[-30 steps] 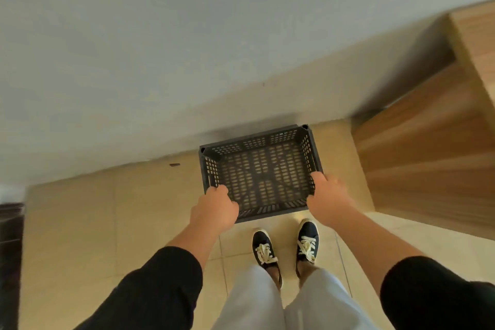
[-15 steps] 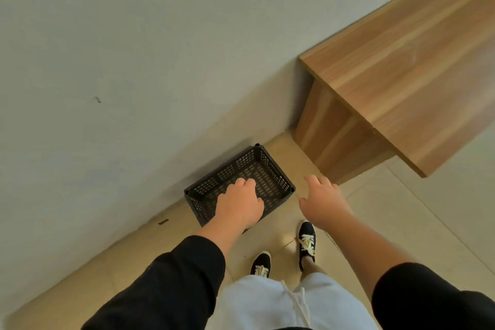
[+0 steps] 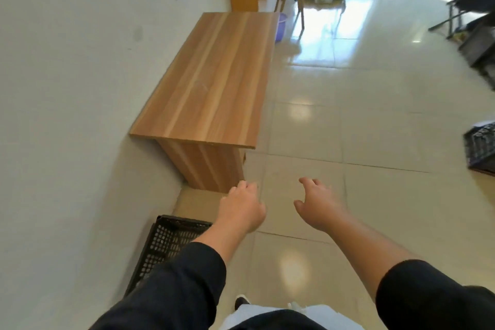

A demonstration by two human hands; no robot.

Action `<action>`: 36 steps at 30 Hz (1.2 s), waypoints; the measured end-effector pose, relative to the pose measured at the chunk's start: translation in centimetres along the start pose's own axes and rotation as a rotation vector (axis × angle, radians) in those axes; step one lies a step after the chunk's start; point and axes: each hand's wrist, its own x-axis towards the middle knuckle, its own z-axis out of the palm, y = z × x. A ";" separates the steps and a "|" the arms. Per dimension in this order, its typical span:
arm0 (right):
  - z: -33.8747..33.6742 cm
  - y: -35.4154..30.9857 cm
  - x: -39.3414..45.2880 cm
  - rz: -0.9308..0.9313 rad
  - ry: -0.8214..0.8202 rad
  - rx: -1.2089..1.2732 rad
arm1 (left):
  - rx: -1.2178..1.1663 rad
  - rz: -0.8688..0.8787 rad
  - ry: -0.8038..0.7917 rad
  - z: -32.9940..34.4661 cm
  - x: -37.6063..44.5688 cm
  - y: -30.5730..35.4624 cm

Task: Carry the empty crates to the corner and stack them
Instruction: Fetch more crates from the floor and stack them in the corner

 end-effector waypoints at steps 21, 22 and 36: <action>-11.9 47.8 -17.2 0.802 0.332 0.528 | 0.325 0.758 -0.153 9.4 1.4 53.8; -12.1 49.2 -17.3 0.822 0.336 0.544 | 0.339 0.786 -0.165 9.9 1.9 55.5; -18.3 67.6 -15.4 1.187 0.444 0.720 | 0.485 1.132 -0.307 14.9 10.0 82.2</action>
